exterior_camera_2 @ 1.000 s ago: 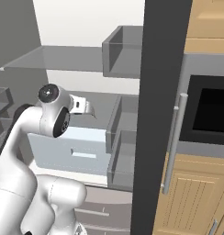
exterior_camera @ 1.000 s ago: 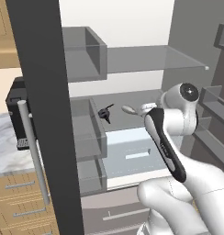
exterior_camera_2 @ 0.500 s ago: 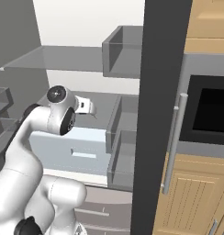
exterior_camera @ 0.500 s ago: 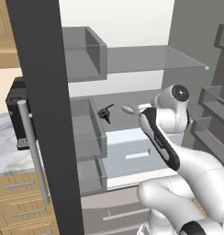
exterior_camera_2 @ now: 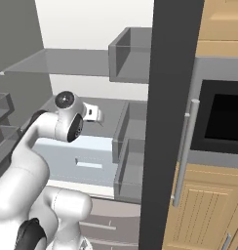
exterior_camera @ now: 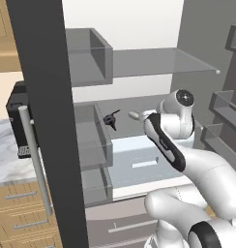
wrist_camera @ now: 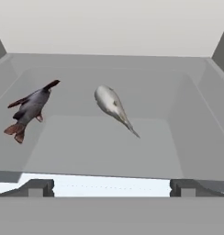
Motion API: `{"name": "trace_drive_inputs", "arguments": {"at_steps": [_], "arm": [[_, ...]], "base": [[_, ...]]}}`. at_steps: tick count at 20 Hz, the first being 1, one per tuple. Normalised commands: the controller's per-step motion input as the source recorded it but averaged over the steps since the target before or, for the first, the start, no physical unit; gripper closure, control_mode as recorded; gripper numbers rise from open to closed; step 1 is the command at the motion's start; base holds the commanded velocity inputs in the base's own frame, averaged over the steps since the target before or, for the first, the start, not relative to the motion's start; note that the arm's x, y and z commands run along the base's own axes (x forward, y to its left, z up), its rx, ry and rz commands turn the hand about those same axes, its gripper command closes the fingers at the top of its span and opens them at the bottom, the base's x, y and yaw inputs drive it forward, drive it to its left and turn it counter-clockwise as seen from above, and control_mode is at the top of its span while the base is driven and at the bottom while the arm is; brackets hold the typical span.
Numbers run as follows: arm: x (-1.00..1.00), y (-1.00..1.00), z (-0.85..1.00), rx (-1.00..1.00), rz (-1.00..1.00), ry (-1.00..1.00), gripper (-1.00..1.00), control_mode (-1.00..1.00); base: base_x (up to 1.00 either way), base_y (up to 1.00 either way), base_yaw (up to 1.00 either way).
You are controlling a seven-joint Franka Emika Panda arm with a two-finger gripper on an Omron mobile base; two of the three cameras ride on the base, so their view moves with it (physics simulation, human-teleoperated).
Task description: Gather the mushroom and bell pepper from the fridge and place them on a tray on the dining counter. Then gather the fishs from the fridge and place them on the other tray.
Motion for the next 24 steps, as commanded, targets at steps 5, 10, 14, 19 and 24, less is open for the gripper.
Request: {"name": "trace_drive_inputs", "arguments": {"at_steps": [5, 10, 14, 19, 24], "arm": [[0.06, 0.0, -0.17, 0.0, 0.0, 0.0, -1.0, -1.0], [0.04, 0.0, -0.15, 0.0, 0.0, 0.0, -1.0, -1.0], [0.19, 0.0, -0.08, 0.0, 0.0, 0.0, -1.0, -1.0], [0.26, 0.0, 0.0, 0.0, 0.0, 0.0, -1.0, -1.0], [0.36, 0.0, 0.0, 0.0, 0.0, 0.01, -1.0, -1.0]], "base": [[0.0, 0.0, 0.0], [0.0, 0.0, 0.0], [0.0, 0.0, 0.0], [0.0, 0.0, 0.0], [0.0, 0.0, 0.0]]}}
